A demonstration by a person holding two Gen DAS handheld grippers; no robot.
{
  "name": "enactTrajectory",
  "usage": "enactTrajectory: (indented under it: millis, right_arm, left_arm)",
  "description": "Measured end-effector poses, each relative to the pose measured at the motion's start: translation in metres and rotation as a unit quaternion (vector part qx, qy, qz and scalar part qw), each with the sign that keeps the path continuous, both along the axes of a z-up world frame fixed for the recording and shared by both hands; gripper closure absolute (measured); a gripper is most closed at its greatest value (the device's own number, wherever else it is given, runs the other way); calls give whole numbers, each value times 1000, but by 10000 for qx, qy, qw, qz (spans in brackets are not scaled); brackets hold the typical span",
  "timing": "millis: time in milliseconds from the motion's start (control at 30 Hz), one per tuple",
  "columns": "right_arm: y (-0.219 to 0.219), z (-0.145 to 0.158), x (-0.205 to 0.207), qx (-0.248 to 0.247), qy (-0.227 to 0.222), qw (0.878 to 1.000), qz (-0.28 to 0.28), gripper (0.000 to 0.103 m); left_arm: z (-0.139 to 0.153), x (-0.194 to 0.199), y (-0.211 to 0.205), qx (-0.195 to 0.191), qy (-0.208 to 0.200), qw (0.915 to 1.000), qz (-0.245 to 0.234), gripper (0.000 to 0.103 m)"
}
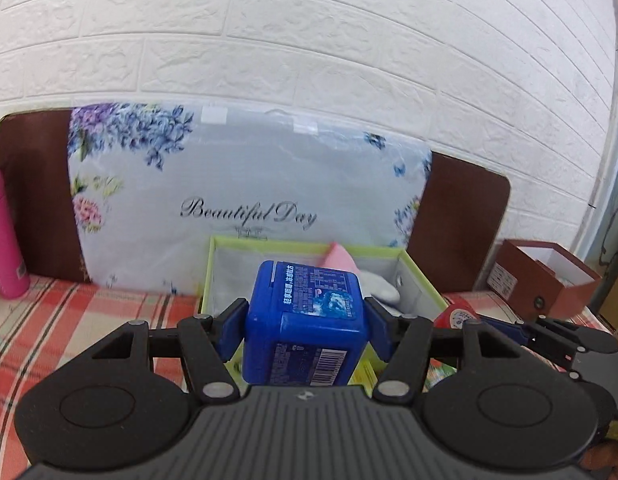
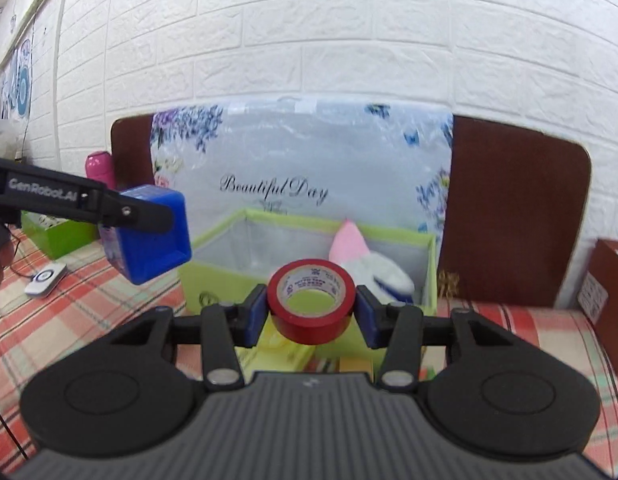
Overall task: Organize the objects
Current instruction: 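Carry the blue box and red tape into the lime-green box and release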
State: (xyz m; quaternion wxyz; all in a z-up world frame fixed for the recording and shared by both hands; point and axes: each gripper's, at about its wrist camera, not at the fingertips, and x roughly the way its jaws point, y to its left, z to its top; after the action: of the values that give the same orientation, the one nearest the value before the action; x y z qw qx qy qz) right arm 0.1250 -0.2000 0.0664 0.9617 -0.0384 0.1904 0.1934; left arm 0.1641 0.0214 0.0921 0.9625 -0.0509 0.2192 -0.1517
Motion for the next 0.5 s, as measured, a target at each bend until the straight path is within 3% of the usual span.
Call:
enactTrajectory:
  millis: [200,367,500]
  right_arm:
    - [19,-14,66,-94,159,9998,20,57]
    - [34,-35,110,-271,400,9988,58,57]
    - [51,-47,132,-309,448,9984,169,57]
  left_arm:
    - [-6,59,-7,-18,243,9997,-92,39]
    - [-22,90,-7,139,415,9990,30,39]
    - [-34,105,1,-22,528,9984,184,37]
